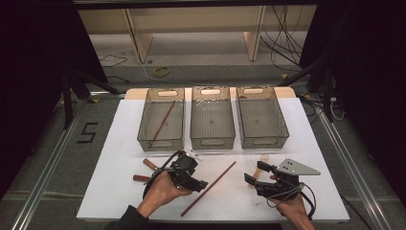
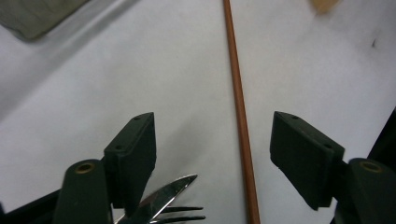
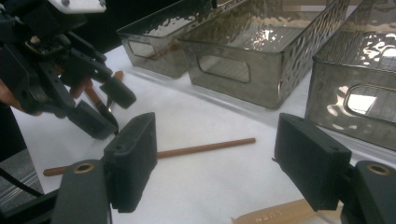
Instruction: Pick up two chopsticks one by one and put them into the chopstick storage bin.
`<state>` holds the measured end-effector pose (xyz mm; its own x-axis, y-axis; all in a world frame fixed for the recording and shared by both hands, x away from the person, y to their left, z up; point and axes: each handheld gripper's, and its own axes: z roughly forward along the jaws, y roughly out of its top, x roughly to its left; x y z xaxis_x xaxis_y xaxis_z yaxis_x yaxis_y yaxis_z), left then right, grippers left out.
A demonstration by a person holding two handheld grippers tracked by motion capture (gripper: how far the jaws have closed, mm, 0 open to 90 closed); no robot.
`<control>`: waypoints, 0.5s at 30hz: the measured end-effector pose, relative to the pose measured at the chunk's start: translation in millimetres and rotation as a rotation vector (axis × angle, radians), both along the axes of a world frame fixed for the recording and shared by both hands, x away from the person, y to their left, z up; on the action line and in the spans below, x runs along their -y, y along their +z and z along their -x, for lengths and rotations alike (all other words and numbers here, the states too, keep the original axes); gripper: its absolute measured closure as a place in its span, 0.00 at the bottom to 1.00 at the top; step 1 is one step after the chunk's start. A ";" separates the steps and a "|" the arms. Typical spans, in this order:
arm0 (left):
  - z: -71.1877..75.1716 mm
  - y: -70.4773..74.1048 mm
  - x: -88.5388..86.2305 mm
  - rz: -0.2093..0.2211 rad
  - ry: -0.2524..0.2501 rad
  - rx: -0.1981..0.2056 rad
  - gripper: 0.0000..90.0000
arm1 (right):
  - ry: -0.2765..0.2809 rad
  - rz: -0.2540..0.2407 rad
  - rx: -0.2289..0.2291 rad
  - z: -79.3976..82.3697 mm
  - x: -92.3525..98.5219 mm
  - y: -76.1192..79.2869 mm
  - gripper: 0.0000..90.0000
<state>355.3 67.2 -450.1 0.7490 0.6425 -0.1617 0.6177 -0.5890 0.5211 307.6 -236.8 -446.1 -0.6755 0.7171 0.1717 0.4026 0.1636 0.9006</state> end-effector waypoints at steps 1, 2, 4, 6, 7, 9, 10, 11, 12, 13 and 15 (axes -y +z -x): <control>1.2 -0.9 2.1 -0.009 -0.009 -0.002 0.38 | 0.001 0.002 0.001 0.2 -0.2 0.1 0.34; 2.7 -0.9 4.1 -0.021 -0.015 0.003 0.40 | 0.002 0.003 0.001 0.4 -0.2 0.1 0.34; 4.6 -0.8 6.6 -0.026 -0.026 0.003 0.43 | 0.001 0.003 -0.006 -0.6 -0.3 -0.9 0.34; 5.7 -1.8 8.5 -0.026 -0.027 0.000 0.44 | 0.002 0.002 -0.008 -0.8 -0.4 -1.1 0.34; 5.8 -1.9 8.9 -0.027 -0.031 -0.008 0.46 | 0.002 0.002 -0.008 -0.6 -0.7 -0.9 0.34; 5.7 -2.2 10.2 -0.031 -0.042 -0.019 0.48 | 0.003 0.002 -0.007 -0.4 -0.7 -0.9 0.34; 5.8 -2.1 10.7 -0.030 -0.046 -0.023 0.48 | 0.003 0.002 -0.007 -0.4 -0.7 -0.9 0.34; 6.3 -2.5 11.9 -0.021 -0.039 -0.022 0.49 | 0.004 0.001 -0.008 -0.5 -0.5 -1.0 0.34; 6.6 -3.0 13.0 -0.030 -0.044 -0.021 0.52 | 0.004 -0.004 -0.009 -0.6 -0.3 -1.1 0.33; 6.7 -3.6 13.8 -0.034 -0.049 -0.022 0.53 | 0.004 -0.004 -0.010 -0.6 -0.2 -1.0 0.33; 7.4 -6.0 16.8 -0.040 -0.060 -0.032 0.57 | 0.001 -0.006 -0.011 -0.8 0.2 -0.8 0.33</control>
<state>347.9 50.4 -456.0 0.7812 0.6032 -0.1610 0.5965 -0.6452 0.4773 308.3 -237.0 -447.0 -0.6740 0.7155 0.1837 0.4128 0.1586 0.8969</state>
